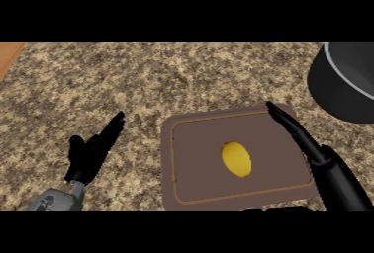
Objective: Pick the lemon from the tray and place it in the pot
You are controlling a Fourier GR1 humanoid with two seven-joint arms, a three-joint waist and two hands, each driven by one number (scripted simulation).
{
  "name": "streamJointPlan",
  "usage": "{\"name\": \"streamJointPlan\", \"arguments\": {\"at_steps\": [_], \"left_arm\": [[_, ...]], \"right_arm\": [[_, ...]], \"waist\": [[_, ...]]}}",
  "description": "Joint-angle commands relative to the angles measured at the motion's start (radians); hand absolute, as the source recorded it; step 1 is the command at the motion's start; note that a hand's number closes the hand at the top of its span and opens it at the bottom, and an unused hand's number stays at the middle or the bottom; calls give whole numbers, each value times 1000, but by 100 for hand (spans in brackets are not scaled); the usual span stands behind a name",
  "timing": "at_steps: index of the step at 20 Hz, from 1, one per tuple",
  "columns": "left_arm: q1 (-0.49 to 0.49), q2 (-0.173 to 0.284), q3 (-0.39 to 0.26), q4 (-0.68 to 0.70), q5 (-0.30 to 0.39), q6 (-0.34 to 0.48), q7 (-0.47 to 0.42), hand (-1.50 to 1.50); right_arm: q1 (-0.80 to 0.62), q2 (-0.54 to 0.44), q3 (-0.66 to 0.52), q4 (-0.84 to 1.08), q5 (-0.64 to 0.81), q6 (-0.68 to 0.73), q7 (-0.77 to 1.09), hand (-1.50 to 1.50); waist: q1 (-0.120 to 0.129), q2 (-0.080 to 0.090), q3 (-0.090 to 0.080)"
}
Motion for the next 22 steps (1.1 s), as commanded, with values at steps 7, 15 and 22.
{"name": "streamJointPlan", "arguments": {"at_steps": [7,15,22], "left_arm": [[1,-42,5,36,-33,-19,13,0],[-9,-56,28,15,-54,-26,56,0],[2,-34,132,71,-49,-120,12,0]], "right_arm": [[-212,67,6,85,-117,138,451,-150],[-140,-3,38,339,-146,334,247,-150],[-92,4,-64,434,-43,313,45,-150]], "waist": [[14,7,-1],[8,6,1],[5,6,0]]}}
